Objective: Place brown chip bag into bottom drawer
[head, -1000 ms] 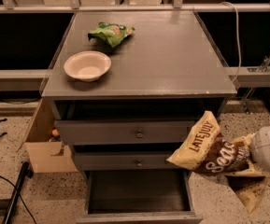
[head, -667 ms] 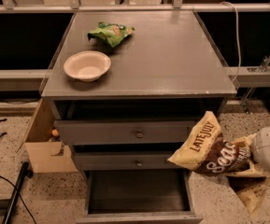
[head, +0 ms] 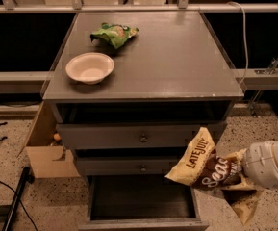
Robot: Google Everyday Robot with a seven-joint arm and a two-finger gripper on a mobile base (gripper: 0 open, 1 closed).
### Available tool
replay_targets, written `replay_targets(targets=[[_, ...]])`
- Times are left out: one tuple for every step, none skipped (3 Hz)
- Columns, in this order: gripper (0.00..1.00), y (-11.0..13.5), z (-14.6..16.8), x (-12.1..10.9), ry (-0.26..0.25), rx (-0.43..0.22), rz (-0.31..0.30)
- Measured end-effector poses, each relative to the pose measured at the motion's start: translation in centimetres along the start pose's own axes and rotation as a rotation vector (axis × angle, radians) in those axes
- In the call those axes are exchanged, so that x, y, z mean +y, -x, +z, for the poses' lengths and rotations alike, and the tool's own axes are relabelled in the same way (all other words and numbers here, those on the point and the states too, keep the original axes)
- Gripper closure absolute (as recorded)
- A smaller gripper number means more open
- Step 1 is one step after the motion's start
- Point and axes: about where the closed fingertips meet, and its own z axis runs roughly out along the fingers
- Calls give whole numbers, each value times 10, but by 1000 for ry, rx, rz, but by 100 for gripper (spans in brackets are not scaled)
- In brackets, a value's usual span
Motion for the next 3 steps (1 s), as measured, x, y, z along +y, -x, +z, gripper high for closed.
replay_targets(targets=[[100,-7,39,8,18,-32,-25],[100,-16,85,20,20,-65,-57],[100,-39,141,30,-8,-87,-54]])
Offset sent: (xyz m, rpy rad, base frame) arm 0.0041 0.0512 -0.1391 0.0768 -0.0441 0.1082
